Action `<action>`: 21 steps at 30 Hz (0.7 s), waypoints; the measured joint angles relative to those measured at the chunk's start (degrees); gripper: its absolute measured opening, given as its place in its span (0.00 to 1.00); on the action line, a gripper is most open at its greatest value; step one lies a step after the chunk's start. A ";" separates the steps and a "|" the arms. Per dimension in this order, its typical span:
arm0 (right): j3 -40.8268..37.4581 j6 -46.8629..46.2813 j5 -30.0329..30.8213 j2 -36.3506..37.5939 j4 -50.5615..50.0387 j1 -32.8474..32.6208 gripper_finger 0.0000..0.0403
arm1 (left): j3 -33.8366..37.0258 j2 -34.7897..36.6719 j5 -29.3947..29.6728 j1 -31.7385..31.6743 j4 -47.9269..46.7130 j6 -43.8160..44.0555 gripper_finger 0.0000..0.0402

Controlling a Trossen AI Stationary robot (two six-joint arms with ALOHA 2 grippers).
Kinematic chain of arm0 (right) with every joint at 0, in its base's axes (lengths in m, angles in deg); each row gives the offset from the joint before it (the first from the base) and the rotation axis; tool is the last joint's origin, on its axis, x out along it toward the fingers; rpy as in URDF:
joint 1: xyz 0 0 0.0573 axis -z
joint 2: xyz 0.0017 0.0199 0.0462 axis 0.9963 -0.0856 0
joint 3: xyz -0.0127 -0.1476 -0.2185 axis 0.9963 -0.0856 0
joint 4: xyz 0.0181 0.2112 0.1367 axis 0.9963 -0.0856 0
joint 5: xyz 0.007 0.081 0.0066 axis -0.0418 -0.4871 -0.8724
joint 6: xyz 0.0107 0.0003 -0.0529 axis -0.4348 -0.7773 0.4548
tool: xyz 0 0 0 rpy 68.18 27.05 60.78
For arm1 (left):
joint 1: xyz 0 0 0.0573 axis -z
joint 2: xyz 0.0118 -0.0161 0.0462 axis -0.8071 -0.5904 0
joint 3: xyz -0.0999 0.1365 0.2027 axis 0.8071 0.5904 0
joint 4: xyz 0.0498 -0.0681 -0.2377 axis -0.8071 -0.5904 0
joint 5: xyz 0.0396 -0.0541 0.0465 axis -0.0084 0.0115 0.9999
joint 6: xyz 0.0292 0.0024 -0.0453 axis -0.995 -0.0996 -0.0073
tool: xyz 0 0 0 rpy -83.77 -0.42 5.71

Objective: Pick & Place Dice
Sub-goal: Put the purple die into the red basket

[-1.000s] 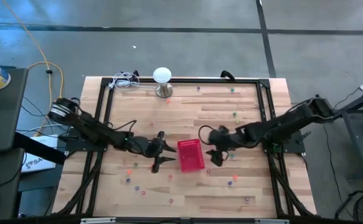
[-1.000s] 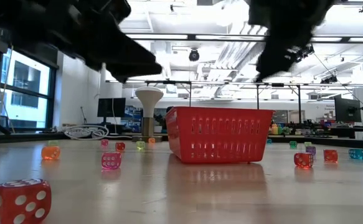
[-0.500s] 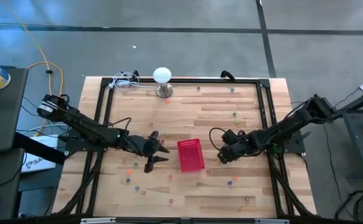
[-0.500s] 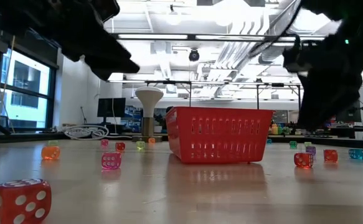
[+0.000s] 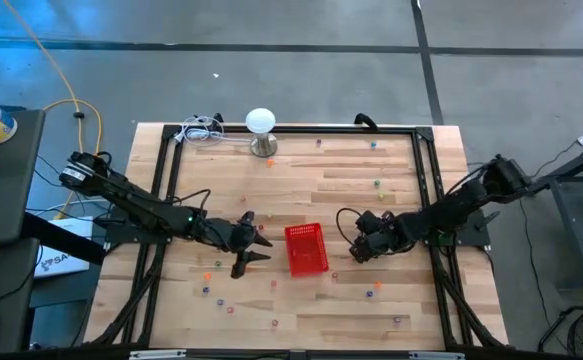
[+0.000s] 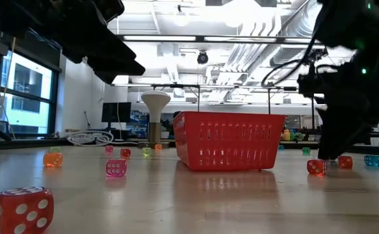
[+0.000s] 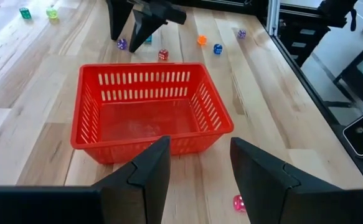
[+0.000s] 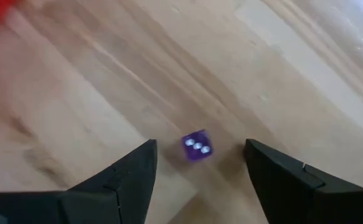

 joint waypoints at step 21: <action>0.00 1.34 0.62 -2.75 1.44 0.03 0.39 | 0.00 -0.02 -0.04 0.04 0.20 0.00 0.40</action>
